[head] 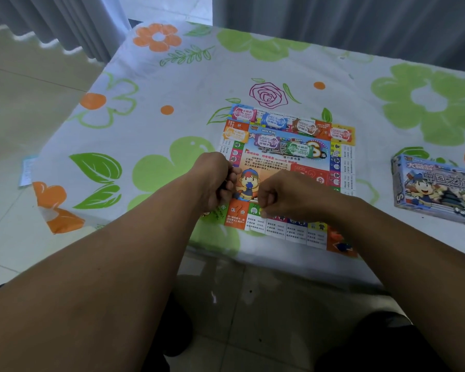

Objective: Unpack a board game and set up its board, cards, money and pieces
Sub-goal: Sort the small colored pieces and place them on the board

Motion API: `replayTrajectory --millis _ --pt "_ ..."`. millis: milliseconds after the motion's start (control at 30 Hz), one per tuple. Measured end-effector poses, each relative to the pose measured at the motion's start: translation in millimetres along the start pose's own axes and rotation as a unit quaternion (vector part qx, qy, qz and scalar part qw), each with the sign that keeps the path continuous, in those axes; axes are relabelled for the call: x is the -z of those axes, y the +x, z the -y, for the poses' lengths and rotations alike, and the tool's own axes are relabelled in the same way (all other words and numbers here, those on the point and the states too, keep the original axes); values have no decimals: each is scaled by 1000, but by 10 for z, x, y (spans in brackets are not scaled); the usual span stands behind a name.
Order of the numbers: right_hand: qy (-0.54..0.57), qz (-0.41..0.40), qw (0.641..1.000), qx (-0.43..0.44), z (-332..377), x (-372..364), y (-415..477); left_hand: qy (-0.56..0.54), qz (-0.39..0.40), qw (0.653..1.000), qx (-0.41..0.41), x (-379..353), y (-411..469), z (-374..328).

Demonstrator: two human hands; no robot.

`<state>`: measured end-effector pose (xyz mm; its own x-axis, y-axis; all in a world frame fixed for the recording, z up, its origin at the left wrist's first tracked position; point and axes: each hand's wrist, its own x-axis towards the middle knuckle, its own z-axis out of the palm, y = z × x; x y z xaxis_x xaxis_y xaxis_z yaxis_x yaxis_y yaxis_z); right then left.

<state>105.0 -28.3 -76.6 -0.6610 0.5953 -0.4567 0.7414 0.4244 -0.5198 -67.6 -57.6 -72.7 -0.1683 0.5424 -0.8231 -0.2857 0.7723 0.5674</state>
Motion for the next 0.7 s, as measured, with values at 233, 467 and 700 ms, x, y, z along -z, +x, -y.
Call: replayTrajectory --millis 233,467,700 --pt "-22 2 1000 10 -20 -13 -5 0 2 1000 -10 -1 -28 -3" --pt "-15 -11 1000 9 -52 -6 5 -4 13 999 -34 10 -35 -4" --pt "-12 -15 1000 -3 -70 -2 14 52 14 997 -59 -24 -52 1"
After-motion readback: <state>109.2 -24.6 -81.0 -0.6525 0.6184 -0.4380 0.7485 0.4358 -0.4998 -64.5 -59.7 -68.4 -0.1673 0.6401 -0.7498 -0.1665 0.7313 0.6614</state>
